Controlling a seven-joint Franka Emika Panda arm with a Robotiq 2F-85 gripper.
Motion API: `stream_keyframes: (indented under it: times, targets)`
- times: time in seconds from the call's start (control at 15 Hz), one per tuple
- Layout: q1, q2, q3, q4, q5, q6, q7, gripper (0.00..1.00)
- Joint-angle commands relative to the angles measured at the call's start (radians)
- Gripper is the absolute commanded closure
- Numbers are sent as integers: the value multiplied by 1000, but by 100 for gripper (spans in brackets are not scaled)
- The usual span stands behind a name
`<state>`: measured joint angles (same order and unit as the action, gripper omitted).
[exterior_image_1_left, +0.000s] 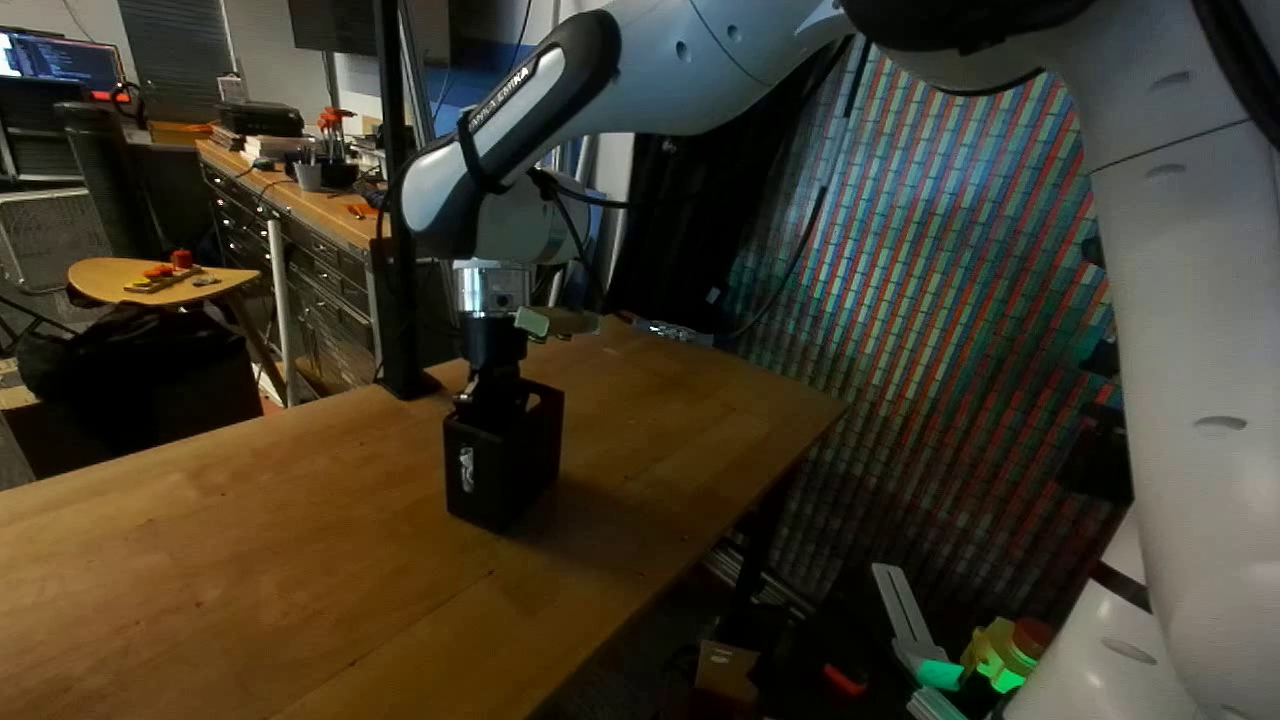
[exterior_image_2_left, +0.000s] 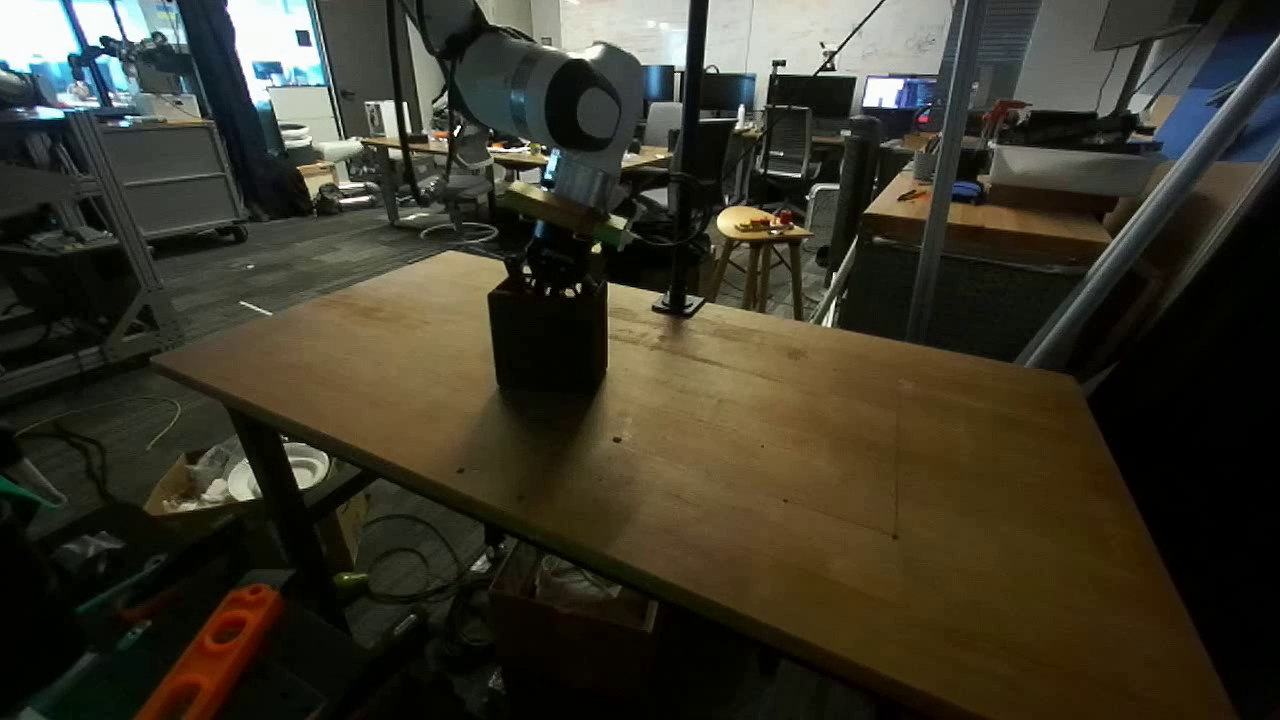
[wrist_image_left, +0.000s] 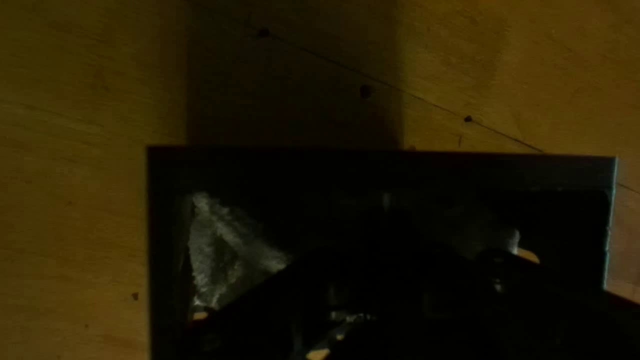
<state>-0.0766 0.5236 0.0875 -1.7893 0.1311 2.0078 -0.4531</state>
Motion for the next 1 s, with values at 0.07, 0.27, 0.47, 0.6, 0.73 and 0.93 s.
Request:
stream_keyframes:
  times: [0.07,0.27,0.47,0.6,0.73,0.93]
  targets:
    - [4,-81,-10,-6,-46,-36,9,90]
    - [7,-118,-14,10,-81,-45,-1,84]
    - [5,-143,-14,17,-93,-41,-10,75]
    - [4,-145,-11,17,-86,-34,-18,61]
    - [1,-141,-9,15,-78,-29,-29,46]
    - [-4,-131,-7,10,-70,-22,-48,40]
